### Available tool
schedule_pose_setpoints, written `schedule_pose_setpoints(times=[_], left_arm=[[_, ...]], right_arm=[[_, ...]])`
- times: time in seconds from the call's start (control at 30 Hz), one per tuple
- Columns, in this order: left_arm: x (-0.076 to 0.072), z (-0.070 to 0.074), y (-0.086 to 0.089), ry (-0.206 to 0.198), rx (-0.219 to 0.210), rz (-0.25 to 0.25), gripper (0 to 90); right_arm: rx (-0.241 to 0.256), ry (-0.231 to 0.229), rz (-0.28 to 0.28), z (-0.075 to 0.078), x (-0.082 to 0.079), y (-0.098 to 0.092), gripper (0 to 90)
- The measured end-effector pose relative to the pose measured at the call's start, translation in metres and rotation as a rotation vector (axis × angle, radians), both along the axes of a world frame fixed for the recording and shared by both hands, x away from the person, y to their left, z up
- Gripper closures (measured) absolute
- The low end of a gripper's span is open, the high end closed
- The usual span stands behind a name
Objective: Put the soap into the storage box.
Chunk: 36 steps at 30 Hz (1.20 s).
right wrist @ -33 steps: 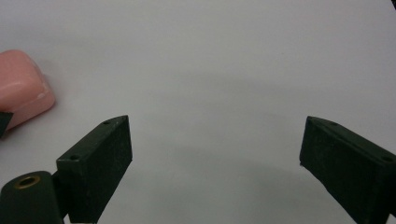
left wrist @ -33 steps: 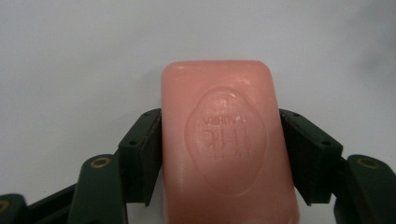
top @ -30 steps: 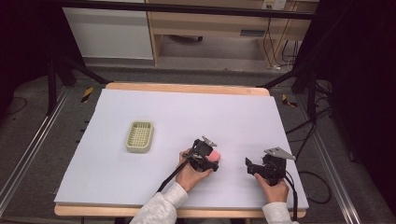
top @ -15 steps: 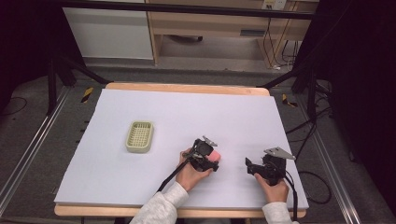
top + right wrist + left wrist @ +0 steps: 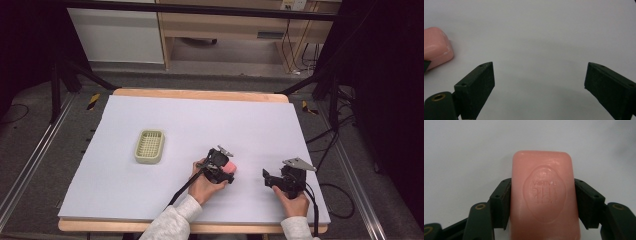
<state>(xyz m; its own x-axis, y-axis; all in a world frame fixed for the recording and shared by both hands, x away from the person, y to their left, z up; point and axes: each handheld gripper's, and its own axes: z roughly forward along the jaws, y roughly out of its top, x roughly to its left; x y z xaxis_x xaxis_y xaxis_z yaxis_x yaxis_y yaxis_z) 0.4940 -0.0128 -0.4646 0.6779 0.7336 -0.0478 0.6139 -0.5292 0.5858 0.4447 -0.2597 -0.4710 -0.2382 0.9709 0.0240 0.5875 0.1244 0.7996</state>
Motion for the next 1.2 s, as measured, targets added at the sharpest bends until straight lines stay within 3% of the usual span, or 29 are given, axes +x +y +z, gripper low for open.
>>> schedule_pose_setpoints(times=[0.63, 1.2], left_arm=[[-0.005, 0.015, 0.017, -0.015, -0.011, -0.022, 37.2], [-0.009, 0.043, 0.067, -0.067, -0.056, 0.022, 37.2]], right_arm=[[0.002, -0.001, 0.001, 0.000, 0.000, 0.000, 9.6], [0.000, -0.004, -0.004, 0.000, 0.000, 0.000, 9.6]])
